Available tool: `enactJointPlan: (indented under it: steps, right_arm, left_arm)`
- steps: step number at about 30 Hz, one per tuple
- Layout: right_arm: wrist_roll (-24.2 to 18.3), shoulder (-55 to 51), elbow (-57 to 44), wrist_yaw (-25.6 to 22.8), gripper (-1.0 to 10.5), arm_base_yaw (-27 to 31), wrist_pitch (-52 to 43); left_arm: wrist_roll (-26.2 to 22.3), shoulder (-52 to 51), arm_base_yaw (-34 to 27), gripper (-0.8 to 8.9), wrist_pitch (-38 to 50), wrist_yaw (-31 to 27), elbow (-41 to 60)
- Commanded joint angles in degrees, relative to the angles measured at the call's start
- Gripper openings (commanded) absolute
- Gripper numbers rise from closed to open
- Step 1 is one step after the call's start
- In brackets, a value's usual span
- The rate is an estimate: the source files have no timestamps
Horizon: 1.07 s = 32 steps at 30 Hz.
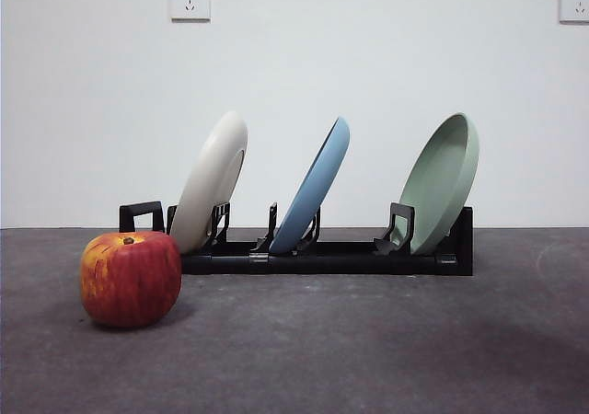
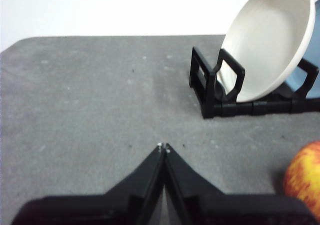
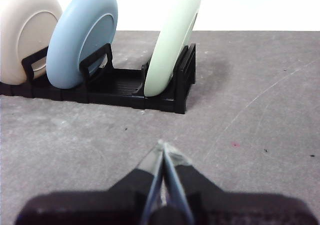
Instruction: Take the yellow plate from the plate rack,put the plate on the table,take the apple from the table,put the apple in the plate
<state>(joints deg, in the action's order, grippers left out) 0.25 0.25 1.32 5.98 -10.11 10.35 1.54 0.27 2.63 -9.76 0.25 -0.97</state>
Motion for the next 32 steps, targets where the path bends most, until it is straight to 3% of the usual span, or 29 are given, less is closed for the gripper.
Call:
enactJointPlan:
  steps: [1,5,13,25,32]
  right_arm:
    - [4.22,-0.15,-0.96,0.02,0.0,-0.09,-0.28]
    - [10.47,-0.15,-0.94,-0.31,0.0,-0.07,-0.48]
    - [14.27,1.07,2.62,-0.57,-0.1,-0.07,-1.16]
    - [15.34,14.62,18.88,-0.33,-0.1,-0.07,-0.72]
    - [15.26,27.19,31.91,0.15,-0.1,-0.07,4.39]
  left_arm:
    - [0.42,-0.15,-0.11,-0.03,1.51,0.33,0.79]
    - [2.14,-0.15,-0.11,-0.06,1.57,0.39,0.72]
    - [7.63,1.62,-0.11,-0.08,0.09,1.16,-3.87]
    - [7.96,19.04,-0.11,-0.08,-0.22,2.12,-19.69]
    - [7.89,33.55,-0.11,-0.08,-0.22,10.71,-31.28]
